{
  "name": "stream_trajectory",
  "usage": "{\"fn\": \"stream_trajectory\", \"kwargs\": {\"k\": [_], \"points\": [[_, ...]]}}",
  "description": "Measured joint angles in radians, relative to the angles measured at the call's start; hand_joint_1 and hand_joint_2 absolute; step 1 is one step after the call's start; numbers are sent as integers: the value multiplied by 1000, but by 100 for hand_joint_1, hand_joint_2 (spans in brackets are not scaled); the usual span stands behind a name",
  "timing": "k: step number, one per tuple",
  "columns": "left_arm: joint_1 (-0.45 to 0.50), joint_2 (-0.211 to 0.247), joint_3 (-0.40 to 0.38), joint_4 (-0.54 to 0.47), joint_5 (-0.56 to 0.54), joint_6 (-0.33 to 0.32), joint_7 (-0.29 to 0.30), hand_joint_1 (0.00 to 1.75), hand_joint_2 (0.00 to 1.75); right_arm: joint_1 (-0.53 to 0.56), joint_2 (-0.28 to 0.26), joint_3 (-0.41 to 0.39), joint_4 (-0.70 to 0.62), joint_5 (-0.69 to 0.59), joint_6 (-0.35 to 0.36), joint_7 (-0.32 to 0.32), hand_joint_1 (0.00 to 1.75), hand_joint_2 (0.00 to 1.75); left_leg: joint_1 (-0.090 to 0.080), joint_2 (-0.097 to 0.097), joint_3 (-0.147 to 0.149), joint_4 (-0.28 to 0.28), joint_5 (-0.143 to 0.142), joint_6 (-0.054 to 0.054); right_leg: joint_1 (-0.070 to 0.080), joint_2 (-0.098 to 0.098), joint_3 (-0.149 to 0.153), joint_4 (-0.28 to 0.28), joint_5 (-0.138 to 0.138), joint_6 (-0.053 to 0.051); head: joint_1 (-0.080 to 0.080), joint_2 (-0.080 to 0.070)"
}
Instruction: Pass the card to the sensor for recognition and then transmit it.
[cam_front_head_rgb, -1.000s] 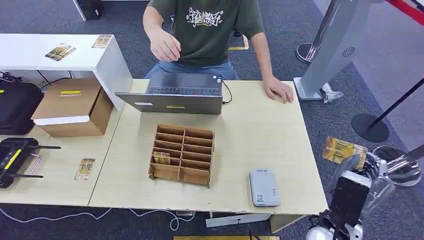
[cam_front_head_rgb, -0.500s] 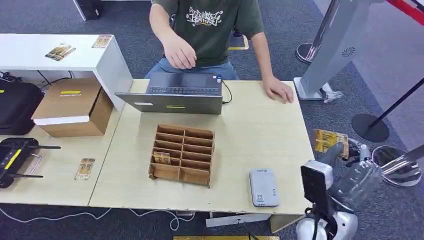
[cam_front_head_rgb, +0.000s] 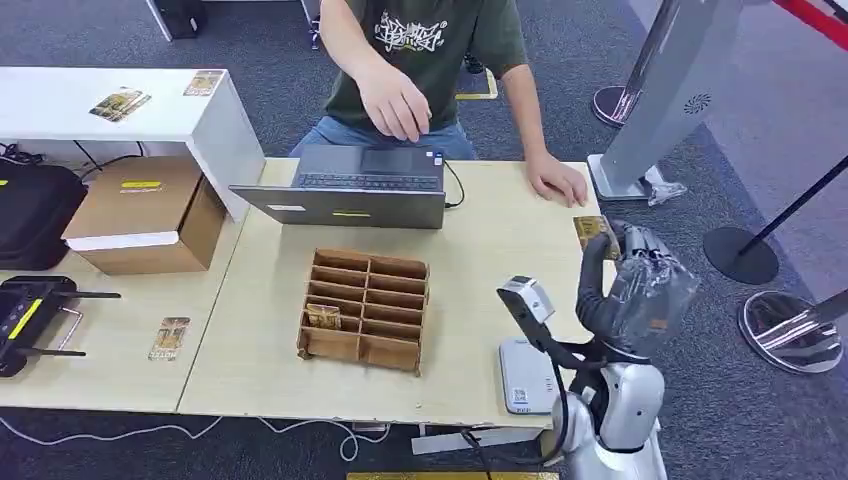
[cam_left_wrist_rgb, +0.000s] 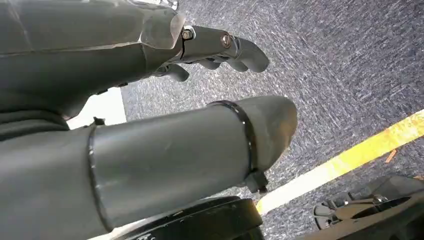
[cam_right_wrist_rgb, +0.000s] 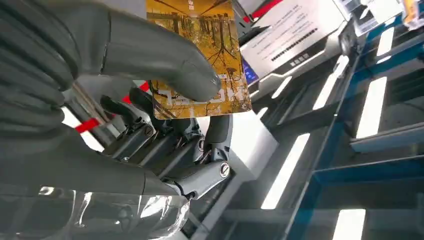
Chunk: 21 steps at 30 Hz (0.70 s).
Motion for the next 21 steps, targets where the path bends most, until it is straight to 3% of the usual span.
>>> {"fn": "stream_trajectory", "kwargs": {"k": [2, 6, 16, 21], "points": [[5, 1, -6, 0, -2, 7, -16, 0, 0, -24, -18, 14, 31, 48, 0, 32, 175, 175, 0, 0, 0, 0, 0, 0, 0, 0, 0, 0, 0, 0, 0, 0], [71, 11, -20, 0, -9, 78, -137, 0, 0, -29, -60, 20, 43, 79, 0, 83, 175, 175, 0, 1, 0, 0, -1, 0, 0, 1, 0, 0, 0, 0, 0, 0], [111, 16, -24, 1, -18, 85, -134, 0, 0, -141, -126, 85, 147, 83, 1, 137, 175, 175, 0, 0, -1, 0, 0, 0, 0, 0, -1, 0, 0, 0, 0, 0], [111, 17, -37, 2, -30, 82, -135, 0, 0, -247, -154, 147, 234, 83, 5, 166, 175, 175, 0, 0, -1, 0, 1, 0, 0, 0, -1, 0, 1, 0, 0, 0]]}}
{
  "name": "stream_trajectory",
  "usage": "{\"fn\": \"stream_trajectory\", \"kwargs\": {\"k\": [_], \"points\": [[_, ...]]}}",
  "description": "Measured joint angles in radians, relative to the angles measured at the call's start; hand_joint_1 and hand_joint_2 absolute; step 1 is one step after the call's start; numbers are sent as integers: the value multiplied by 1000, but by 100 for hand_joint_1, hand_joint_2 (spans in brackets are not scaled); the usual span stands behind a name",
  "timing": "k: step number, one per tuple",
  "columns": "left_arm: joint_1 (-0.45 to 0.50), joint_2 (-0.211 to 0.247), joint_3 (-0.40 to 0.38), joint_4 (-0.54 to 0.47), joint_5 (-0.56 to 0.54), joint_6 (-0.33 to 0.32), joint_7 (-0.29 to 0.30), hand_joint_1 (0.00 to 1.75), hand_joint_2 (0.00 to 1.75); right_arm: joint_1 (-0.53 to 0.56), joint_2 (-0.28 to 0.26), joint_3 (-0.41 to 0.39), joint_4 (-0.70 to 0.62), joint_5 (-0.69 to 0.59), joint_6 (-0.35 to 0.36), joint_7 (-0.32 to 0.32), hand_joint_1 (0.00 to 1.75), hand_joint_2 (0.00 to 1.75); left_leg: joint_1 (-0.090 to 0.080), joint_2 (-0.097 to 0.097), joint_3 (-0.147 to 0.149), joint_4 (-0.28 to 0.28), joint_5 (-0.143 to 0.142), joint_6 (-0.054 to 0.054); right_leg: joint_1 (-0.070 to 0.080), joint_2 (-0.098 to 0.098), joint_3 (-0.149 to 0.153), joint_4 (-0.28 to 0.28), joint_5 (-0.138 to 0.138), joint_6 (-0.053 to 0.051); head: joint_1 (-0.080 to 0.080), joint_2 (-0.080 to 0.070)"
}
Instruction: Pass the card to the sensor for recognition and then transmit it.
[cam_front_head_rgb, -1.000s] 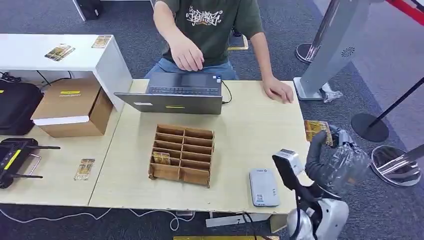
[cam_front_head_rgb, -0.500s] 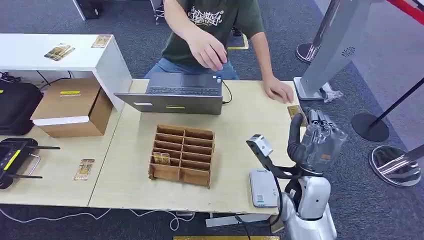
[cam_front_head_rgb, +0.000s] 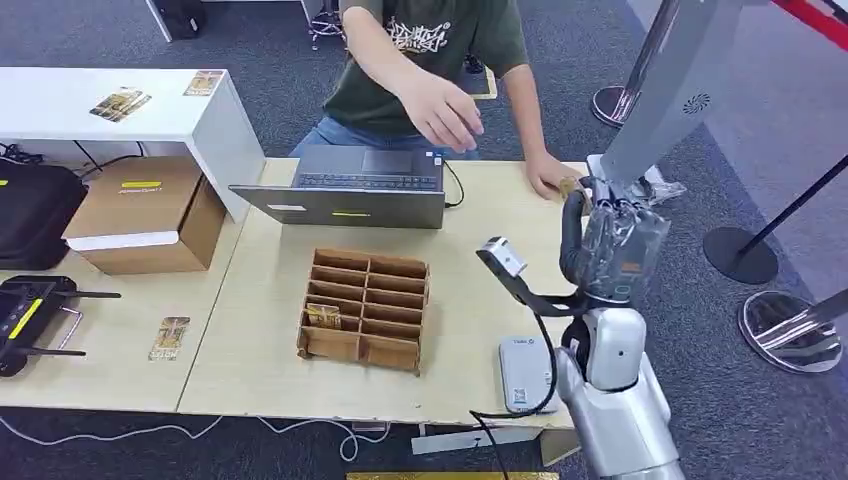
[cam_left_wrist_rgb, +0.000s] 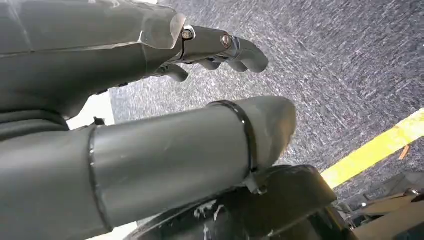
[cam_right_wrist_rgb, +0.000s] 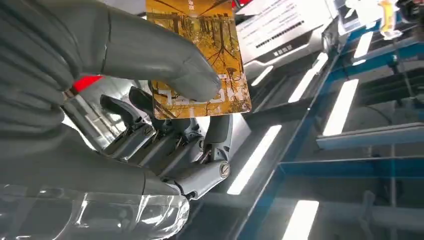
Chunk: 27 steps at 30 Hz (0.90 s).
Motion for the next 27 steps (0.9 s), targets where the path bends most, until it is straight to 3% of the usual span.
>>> {"fn": "stream_trajectory", "kwargs": {"k": [9, 15, 19, 27], "points": [[-1, 3, -12, 4, -20, -8, -5, 0, 0, -219, 3, 85, 183, 0, 10, -13, 175, 175, 0, 0, 0, 0, 0, 0, 0, 0, 0, 0, 0, 0, 0, 0], [-4, 5, -36, 4, -44, -18, -2, 0, 0, -280, 13, 127, 236, 0, 37, 19, 175, 175, 0, 0, 0, 0, 0, 0, 0, 0, 0, 0, 0, 0, 0, 0], [-3, -3, -46, 4, -50, 18, 28, 0, 0, -301, 16, 141, 259, 0, 45, 23, 175, 175, 0, -1, 0, 0, 0, 0, 0, 0, 0, 0, 0, 0, 0, 0], [-4, -13, -59, 8, -57, 29, 36, 0, 0, -367, 32, 180, 339, 0, 58, 32, 175, 175, 0, 0, 0, 0, 0, 0, 0, 0, 0, 0, 0, 0, 0, 0]]}}
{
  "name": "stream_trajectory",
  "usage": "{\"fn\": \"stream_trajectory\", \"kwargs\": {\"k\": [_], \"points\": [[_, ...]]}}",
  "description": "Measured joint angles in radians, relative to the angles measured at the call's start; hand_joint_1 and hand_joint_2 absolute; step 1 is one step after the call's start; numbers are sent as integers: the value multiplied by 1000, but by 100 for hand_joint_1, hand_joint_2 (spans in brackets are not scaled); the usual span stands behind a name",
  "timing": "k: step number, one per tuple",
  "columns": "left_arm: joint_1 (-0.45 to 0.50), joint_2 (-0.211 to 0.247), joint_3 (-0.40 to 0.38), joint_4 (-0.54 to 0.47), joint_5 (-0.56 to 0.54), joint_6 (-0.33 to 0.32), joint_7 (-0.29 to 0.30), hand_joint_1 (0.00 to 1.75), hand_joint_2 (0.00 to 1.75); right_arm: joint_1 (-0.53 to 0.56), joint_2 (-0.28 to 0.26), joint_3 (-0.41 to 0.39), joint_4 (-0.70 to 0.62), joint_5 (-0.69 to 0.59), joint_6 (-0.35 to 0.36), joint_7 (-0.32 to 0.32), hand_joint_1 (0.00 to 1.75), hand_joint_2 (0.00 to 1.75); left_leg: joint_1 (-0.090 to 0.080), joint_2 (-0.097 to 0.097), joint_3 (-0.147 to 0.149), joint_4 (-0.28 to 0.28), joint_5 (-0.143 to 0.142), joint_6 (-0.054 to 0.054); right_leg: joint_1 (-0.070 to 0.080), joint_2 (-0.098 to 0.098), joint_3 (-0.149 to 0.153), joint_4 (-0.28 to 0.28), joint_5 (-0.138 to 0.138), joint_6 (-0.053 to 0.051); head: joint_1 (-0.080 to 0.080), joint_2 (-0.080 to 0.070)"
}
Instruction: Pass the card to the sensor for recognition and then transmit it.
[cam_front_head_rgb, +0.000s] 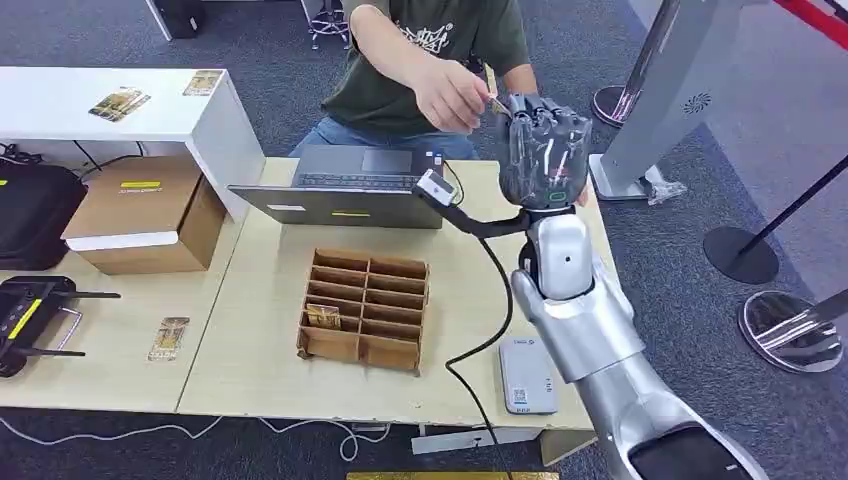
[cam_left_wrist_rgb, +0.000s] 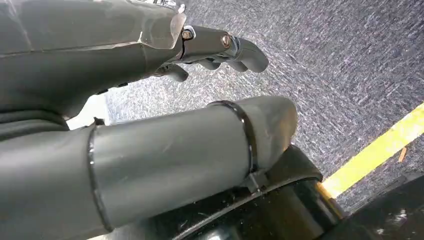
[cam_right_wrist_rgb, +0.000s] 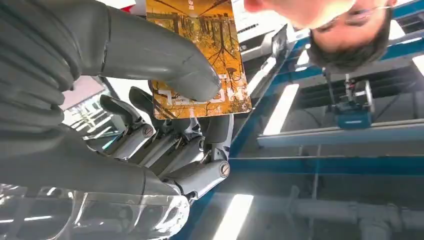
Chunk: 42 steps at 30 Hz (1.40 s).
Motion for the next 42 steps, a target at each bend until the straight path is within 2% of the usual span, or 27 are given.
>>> {"fn": "stream_trajectory", "kwargs": {"k": [6, 11, 14, 16, 20, 21, 22, 23, 24, 42], "points": [[-1, -2, 0, 0, 0, -4, -3, 0, 0, -64, 36, 7, 107, -1, -28, -16, 175, 175, 0, 0, 0, 0, 0, 0, 0, 0, 0, 0, 0, 0, 0, 0], [-21, 13, -1, 0, 6, -75, -32, 0, 0, -123, 74, 4, 214, -1, -50, -32, 175, 175, 0, 0, 1, 0, 0, 0, 0, 1, 0, 0, 0, 0, 0, 0], [-44, 4, 0, 0, 24, -68, 10, 0, 0, -146, 94, 2, 259, -3, -56, -65, 175, 175, 0, 0, 1, 0, 1, -1, 0, 1, 0, 0, 1, 0, 0, 0], [-71, -5, 0, 0, 26, -88, 42, 0, 0, -158, 115, 2, 290, -2, -59, -58, 175, 175, 0, 0, 1, 0, 2, -1, 0, 1, 0, 0, 2, -1, 0, 0], [-113, -13, -1, 0, 23, -116, 57, 0, 0, -173, 142, 2, 330, -1, -61, -48, 175, 175, 0, -1, 0, 0, 3, 0, 0, -1, 0, 0, 2, -1, 0, 0], [-120, -12, -1, 0, 23, -128, 65, 0, 0, -177, 144, 1, 337, -1, -61, -48, 159, 175, 0, -1, 0, 0, 3, 0, 0, -1, 0, 0, 2, -1, 0, 0], [-123, -13, -1, 0, 22, -137, 71, 0, 0, -181, 147, 0, 345, -1, -61, -48, 119, 175, 0, -1, 0, 0, 3, 0, 0, -1, 0, 0, 2, -1, 0, 0], [-127, -14, -1, 0, 22, -142, 71, 0, 0, -184, 149, -1, 351, -1, -61, -47, 38, 175, 0, -1, 0, 0, 3, 0, 0, 0, 0, 0, 2, -1, 0, 0], [-130, -14, -1, 0, 21, -143, 71, 0, 0, -187, 151, -1, 356, -1, -61, -47, 0, 175, 0, -1, 0, 0, 3, 0, 0, 0, 0, 0, 2, -1, 0, 0], [-137, -14, -17, 0, 31, -149, 72, 0, 0, -208, 158, -3, 404, 0, -54, -22, 0, 175, 0, -1, 0, 0, 3, 0, 0, 0, 0, 0, 2, -1, 0, 0]]}}
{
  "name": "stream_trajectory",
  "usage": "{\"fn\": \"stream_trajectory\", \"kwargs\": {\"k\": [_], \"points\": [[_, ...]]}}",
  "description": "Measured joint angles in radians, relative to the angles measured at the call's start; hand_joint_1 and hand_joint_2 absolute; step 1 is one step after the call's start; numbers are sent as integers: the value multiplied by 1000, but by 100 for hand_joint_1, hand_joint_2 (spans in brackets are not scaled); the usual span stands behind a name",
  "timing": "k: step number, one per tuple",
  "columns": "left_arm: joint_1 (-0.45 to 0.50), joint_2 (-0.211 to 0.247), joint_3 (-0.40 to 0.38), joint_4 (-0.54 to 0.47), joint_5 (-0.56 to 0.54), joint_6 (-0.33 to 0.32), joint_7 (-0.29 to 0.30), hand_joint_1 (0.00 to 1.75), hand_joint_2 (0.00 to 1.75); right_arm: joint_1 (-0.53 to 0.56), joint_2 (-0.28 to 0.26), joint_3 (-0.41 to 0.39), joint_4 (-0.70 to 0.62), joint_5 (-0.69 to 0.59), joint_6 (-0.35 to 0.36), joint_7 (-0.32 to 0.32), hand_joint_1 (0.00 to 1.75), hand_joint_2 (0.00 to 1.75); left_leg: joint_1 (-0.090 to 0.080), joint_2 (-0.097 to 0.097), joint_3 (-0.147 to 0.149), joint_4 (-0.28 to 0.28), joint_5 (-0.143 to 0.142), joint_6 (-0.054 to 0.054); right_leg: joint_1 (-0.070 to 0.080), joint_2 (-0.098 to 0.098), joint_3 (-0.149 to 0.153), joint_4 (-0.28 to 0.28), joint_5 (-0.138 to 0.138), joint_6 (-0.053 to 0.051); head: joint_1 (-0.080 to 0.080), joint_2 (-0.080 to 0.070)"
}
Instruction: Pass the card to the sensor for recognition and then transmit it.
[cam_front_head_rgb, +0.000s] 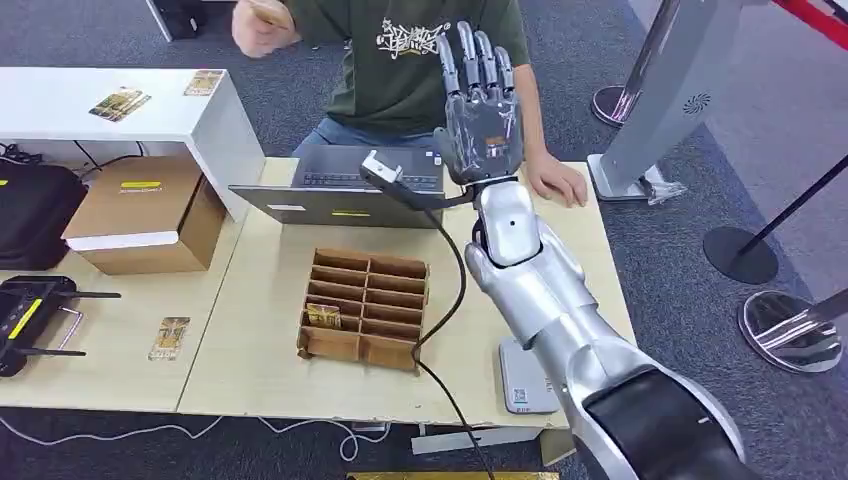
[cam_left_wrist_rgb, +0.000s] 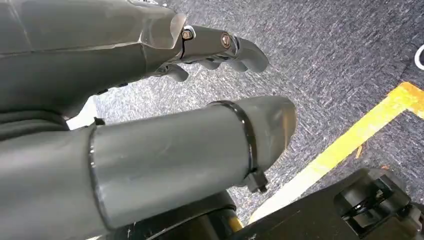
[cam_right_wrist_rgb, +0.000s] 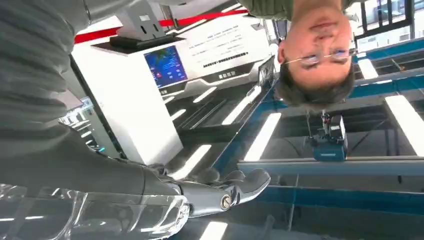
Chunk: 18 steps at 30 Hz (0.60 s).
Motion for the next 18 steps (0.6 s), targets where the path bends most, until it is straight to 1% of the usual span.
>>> {"fn": "stream_trajectory", "kwargs": {"k": [3, 8, 13, 15, 17, 18], "points": [[3, 1, 0, 0, 13, 39, -13, 0, 0, 0, 0, 0, 0, 0, -2, 8, 0, 175, 0, 0, 0, 0, 0, 0, 0, 0, 0, 0, 0, 0, 0, 0], [3, 2, 0, 0, 29, 20, 8, 0, 0, 14, 0, 1, -22, -1, -9, 2, 0, 175, 0, 0, 0, 0, 0, 0, 0, 0, 0, 0, 0, 0, 0, 0], [4, 3, -1, 0, 39, 26, 10, 0, 0, 71, -7, -1, -116, -1, -11, -1, 0, 175, 0, 0, 0, 0, 0, 0, 0, 0, -1, 0, 0, 0, 0, 0], [11, 4, -2, 0, 48, 58, -11, 0, 0, 109, -16, -3, -165, -1, -11, -5, 0, 175, 0, 0, 0, 0, 0, 0, 0, 0, -1, 0, 0, 0, 0, 0], [24, 5, -2, 0, 56, 106, -30, 0, 0, 175, -32, -20, -254, -3, -11, -7, 0, 175, 0, 0, 0, 0, -1, 0, 0, 0, -1, -1, 0, 0, 0, 0], [31, 7, -2, 0, 59, 112, -32, 0, 0, 204, -37, -27, -284, -4, -11, -8, 0, 175, 0, 0, -1, 0, -1, 0, 0, 0, -1, -1, 0, 0, 0, 0]]}}
